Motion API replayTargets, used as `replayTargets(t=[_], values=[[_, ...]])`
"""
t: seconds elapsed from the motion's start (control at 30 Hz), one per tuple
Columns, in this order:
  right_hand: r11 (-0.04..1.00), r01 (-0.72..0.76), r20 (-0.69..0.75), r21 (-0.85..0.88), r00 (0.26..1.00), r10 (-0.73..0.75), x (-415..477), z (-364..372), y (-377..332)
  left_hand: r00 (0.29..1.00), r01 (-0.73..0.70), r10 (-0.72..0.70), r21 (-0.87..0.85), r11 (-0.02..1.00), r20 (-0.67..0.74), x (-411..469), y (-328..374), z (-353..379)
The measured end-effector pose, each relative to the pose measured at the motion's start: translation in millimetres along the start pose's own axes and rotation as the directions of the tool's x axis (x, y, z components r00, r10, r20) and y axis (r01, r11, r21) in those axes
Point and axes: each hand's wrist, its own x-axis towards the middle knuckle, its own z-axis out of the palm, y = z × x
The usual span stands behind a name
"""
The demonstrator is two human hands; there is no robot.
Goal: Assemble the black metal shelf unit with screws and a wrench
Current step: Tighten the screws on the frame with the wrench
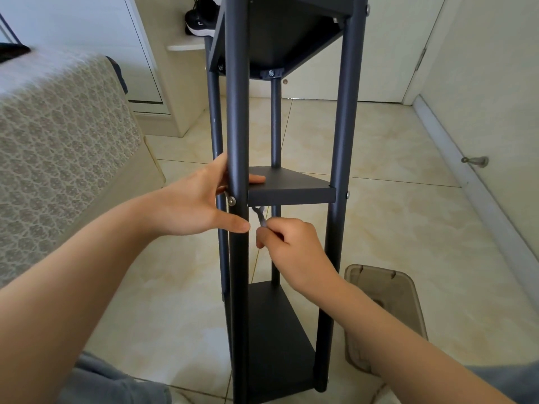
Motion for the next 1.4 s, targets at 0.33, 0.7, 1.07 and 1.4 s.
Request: replayTargets(t=[0.33, 0.7, 1.07, 1.4], values=[[1.0, 0.006, -0.002, -0.026, 1.0, -0.006, -2, -6, -10, 1.0, -0.017, 0.017, 0.008, 1.0, -0.001, 0, 4, 2], [0.999, 0.046, -0.049, -0.028, 0.998, -0.048, 9, -1, -10, 1.0, 0.007, -0.007, -0.019, 1.0, -0.002, 1, 4, 0], [0.982, 0.187, -0.227, 0.024, 0.958, -0.177, 25, 21, 8, 0.999, 0.032, -0.032, -0.026, 0.999, -0.007, -2, 4, -2], [0.97, 0.23, -0.336, 0.083, 0.922, -0.19, 41, 47, 16, 0.999, 0.037, -0.037, -0.04, 0.999, -0.006, 0, 1, -5]])
